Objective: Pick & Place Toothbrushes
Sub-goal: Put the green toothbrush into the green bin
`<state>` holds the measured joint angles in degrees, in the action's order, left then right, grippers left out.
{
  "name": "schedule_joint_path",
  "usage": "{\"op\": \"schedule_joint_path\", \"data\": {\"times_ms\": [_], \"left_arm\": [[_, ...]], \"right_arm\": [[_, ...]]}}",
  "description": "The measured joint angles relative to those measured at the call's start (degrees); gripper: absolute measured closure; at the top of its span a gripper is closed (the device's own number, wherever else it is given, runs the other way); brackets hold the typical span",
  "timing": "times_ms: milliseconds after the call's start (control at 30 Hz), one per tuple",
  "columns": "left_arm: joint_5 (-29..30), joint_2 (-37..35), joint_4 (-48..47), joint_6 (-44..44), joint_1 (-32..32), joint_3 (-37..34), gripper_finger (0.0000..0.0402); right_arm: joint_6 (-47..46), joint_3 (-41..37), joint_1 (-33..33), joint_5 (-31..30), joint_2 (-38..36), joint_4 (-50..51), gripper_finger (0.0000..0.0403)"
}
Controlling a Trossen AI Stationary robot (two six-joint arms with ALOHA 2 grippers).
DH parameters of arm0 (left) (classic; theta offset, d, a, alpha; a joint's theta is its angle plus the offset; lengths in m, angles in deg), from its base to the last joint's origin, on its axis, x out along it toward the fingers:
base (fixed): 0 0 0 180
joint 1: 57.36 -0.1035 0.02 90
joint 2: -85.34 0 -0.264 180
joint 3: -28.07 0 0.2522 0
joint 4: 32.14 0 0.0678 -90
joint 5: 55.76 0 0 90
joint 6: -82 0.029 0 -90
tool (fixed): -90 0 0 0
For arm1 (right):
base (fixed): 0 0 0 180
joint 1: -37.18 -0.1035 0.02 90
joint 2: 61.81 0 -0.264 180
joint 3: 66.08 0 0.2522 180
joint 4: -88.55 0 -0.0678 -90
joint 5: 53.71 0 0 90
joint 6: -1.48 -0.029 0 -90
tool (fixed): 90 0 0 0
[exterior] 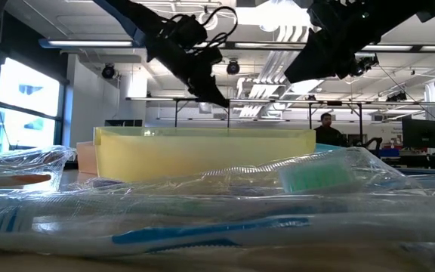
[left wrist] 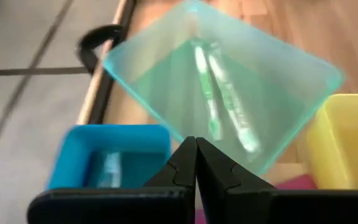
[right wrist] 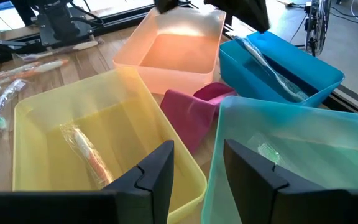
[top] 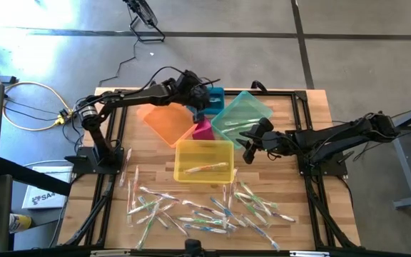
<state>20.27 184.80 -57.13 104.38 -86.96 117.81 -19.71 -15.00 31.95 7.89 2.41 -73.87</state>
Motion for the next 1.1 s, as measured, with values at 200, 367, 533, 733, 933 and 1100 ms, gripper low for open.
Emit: {"op": "schedule_joint_path", "data": {"times_ms": [200,367,533,733,933,1100], "left_arm": [[-0.48,-5.15,3.5,-1.55,0.02,-6.61,0.0401],[-0.02,-12.81,12.31,-4.43,0.42,-16.37,0.0401],[0.54,-22.51,17.67,-4.84,0.37,-26.52,0.0401],[2.31,-34.55,18.24,-6.17,0.39,-35.19,0.0401],[3.31,-47.79,17.42,-6.21,0.37,-41.73,0.0401],[6.05,-58.25,16.57,-8.35,0.38,-47.14,0.0401]], "right_arm": [[0.0,0.0,-0.01,0.01,0.0,0.63,0.027],[0.43,0.0,-0.02,-0.18,0.0,0.7,0.027],[0.44,0.0,0.03,-0.22,0.0,0.71,0.027],[0.62,0.0,0.45,-0.2,0.0,0.64,0.027],[0.55,0.0,0.9,-0.2,0.0,0.64,0.027],[0.49,0.0,0.9,-0.19,0.0,0.65,0.027]]}}
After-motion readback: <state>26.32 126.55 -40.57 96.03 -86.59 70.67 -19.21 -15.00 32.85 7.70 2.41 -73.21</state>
